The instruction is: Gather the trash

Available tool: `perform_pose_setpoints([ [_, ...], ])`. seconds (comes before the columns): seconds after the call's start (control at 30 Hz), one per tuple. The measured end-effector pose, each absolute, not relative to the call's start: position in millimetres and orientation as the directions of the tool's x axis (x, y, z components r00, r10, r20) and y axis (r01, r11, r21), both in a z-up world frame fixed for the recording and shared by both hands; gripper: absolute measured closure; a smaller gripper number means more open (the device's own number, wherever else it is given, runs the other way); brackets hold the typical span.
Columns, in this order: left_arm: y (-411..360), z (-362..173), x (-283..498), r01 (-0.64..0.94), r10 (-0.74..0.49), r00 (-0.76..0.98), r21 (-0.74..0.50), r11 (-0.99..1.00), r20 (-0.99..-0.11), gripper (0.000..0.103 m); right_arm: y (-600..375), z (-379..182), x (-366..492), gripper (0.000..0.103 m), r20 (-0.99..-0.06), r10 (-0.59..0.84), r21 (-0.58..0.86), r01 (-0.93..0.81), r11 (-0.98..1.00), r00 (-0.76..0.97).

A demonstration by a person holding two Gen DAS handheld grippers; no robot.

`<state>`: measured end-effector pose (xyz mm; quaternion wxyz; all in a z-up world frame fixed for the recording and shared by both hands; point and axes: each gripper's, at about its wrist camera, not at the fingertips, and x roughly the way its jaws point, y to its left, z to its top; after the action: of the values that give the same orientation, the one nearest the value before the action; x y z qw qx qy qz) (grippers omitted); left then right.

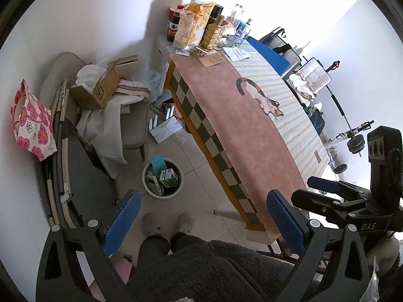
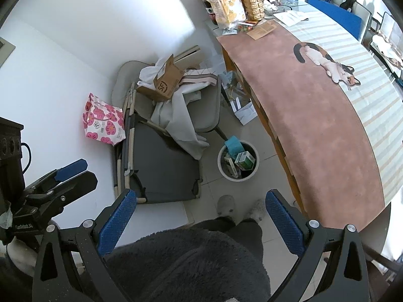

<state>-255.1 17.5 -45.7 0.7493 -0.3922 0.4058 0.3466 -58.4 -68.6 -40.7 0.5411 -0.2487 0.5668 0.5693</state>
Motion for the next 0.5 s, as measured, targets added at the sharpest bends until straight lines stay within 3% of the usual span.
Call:
perform_pose_setpoints([
  [0.5, 13.9, -45.0, -252.8, -0.836, 0.202, 0.435, -0.310, 0.454, -0.877, 0.001, -71.7, -38.7, -63.9, 0.000, -0.891, 0.340, 0.387, -0.893, 0.228, -0.300],
])
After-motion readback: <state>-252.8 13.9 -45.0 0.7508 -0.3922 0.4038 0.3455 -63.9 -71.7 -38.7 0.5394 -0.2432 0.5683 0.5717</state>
